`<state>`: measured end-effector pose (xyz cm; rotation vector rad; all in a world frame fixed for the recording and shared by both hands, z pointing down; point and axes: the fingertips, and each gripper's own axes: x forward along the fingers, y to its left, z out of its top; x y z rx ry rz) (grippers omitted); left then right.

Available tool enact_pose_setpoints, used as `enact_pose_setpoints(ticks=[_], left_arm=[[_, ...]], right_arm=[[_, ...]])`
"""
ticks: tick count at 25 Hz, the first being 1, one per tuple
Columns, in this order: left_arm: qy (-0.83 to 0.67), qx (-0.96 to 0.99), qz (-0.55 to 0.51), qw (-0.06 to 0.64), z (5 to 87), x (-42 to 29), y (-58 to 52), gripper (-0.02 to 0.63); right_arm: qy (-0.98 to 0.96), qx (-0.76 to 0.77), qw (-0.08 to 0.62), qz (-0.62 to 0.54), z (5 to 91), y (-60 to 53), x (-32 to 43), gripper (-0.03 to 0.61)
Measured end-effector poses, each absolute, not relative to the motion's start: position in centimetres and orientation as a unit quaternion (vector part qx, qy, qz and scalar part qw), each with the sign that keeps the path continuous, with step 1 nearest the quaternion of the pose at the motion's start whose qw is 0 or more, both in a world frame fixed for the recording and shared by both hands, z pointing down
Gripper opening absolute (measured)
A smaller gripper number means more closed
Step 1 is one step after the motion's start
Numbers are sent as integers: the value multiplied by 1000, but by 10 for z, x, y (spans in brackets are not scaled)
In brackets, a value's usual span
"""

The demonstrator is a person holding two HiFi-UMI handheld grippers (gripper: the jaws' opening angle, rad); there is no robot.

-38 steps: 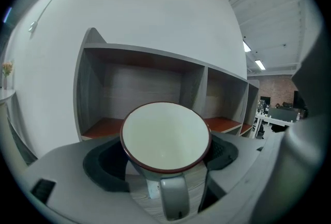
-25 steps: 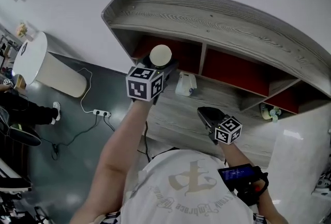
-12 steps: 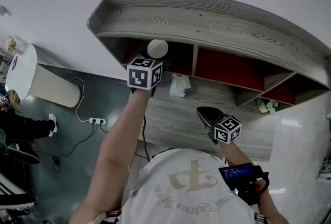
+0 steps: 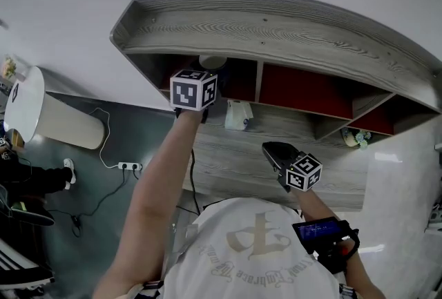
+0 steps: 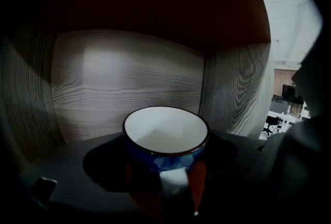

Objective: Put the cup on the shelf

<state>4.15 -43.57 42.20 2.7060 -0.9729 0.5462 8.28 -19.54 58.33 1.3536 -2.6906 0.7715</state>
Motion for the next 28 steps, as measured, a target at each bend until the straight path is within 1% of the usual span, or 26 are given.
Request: enact_pose_setpoints(ticks=[12, 15, 18, 28], left_arm=[[-330, 924, 172, 90, 423, 41, -441, 417], [-332, 923, 174, 85, 422, 39, -440, 453], [-335, 925, 156, 89, 418, 32, -438, 461], [-337, 931, 106, 94, 407, 2, -415, 460]], right_arm=[[-862, 444, 16, 244, 588, -195, 80, 5], [-860, 447, 18, 246, 589, -190, 81, 5], [-860, 447, 20, 245, 589, -188, 80, 5], [-865, 443, 21, 234, 584, -180, 75, 5]])
